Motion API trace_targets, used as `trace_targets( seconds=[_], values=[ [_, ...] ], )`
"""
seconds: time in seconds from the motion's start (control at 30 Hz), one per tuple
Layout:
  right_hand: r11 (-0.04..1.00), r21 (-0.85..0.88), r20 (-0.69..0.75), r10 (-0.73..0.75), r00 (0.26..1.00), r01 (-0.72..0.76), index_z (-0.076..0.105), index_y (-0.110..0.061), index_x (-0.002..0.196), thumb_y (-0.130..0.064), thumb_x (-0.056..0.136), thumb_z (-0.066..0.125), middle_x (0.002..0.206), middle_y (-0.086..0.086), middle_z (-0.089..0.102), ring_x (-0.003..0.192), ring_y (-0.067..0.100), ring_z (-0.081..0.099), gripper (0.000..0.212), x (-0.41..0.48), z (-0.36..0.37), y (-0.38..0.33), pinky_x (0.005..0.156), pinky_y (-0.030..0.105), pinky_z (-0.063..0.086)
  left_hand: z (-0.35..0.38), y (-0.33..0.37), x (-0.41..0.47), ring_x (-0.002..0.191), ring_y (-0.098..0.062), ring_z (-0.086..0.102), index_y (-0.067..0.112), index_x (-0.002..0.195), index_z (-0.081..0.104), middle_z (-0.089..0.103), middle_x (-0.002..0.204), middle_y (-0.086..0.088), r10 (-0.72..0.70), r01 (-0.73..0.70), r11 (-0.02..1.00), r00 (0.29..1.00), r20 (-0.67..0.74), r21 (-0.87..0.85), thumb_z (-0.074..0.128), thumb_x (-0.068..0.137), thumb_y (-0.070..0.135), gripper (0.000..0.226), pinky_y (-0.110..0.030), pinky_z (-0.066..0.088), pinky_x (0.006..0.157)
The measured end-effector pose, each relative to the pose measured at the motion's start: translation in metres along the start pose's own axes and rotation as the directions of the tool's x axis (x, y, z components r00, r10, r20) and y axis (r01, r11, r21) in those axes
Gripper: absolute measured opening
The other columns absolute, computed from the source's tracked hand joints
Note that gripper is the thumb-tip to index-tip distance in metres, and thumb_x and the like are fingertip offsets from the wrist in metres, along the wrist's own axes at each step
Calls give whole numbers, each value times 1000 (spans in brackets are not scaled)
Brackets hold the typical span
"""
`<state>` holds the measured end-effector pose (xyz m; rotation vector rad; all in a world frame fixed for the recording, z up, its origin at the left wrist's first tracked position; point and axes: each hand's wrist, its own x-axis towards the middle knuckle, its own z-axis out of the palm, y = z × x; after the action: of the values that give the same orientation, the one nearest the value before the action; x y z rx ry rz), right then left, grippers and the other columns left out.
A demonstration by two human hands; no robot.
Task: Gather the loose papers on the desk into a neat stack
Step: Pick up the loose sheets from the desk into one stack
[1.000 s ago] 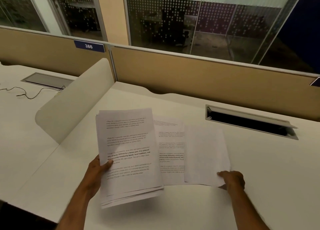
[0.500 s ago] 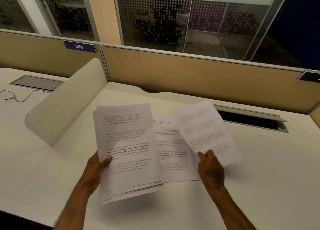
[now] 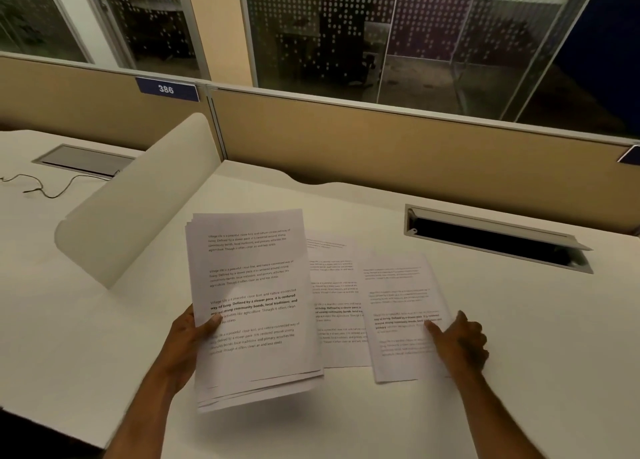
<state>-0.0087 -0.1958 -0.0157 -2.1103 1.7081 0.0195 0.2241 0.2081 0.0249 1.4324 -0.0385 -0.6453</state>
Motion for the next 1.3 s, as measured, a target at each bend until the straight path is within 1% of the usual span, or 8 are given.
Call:
trace_targets(
  seconds=[0.13,0.23,0.33,0.43,0.77,0.9,1.07,1.3],
  values=[
    [981,119,174,131,976,-153,47,-10,138,-45,65,85,130,20,56,119,43,53,89,31,9,14,102,57,43,1,2,-1,95,-37,76,22,128,60,77,112,-13,5,-5,1000,1000,-1,-3,61,94,4,38,-49,64,73],
    [937,276,291,132,948,-215,73,-9,101,-35,48,90,100,15,75,90,36,69,62,52,15,21,92,51,54,0,3,-1,92,-35,77,22,126,60,78,110,-12,9,-9,1000,1000,-15,5,57,96,3,36,-47,65,71],
    [860,485,290,10,957,-156,68,-7,77,-14,71,86,96,21,75,80,32,69,21,32,-9,-2,81,41,57,-5,5,-2,91,-36,77,23,125,61,78,110,-13,13,-13,1000,1000,-22,0,57,96,3,35,-48,65,71],
    [731,670,323,-126,938,-132,70,-8,85,-10,74,84,97,19,75,89,37,72,18,20,-13,-25,89,53,58,-12,7,-2,91,-37,77,21,125,60,78,110,-14,12,-12,1000,1000,-27,3,57,96,2,35,-49,65,70],
    [991,128,120,-57,991,41,54,-1,119,-35,73,84,125,21,52,115,40,52,64,-34,52,-80,84,47,52,-32,9,-8,95,-38,75,22,126,61,76,114,-16,27,-27,999,999,-17,-35,69,88,12,39,-49,64,73],
    [987,153,180,13,984,-41,43,-5,128,-27,77,81,128,21,53,115,41,56,68,-42,56,-94,98,52,46,-36,11,-10,95,-39,75,22,126,62,76,114,-17,10,-10,1000,1000,2,-18,97,46,46,91,-48,64,72],
    [970,181,319,98,943,-162,59,-6,112,-20,71,82,114,17,66,107,38,61,49,-38,45,-98,102,47,40,-36,6,-1,94,-37,76,18,130,58,77,112,-15,20,-20,1000,1000,-22,-13,63,93,6,39,-48,64,73],
    [933,324,347,36,937,-156,56,2,130,-10,77,78,126,21,63,114,37,61,58,-37,46,-97,97,37,49,-35,9,1,92,-36,76,17,127,59,78,110,-15,25,-25,1000,1000,-10,8,57,96,1,35,-47,65,73]
  ],
)
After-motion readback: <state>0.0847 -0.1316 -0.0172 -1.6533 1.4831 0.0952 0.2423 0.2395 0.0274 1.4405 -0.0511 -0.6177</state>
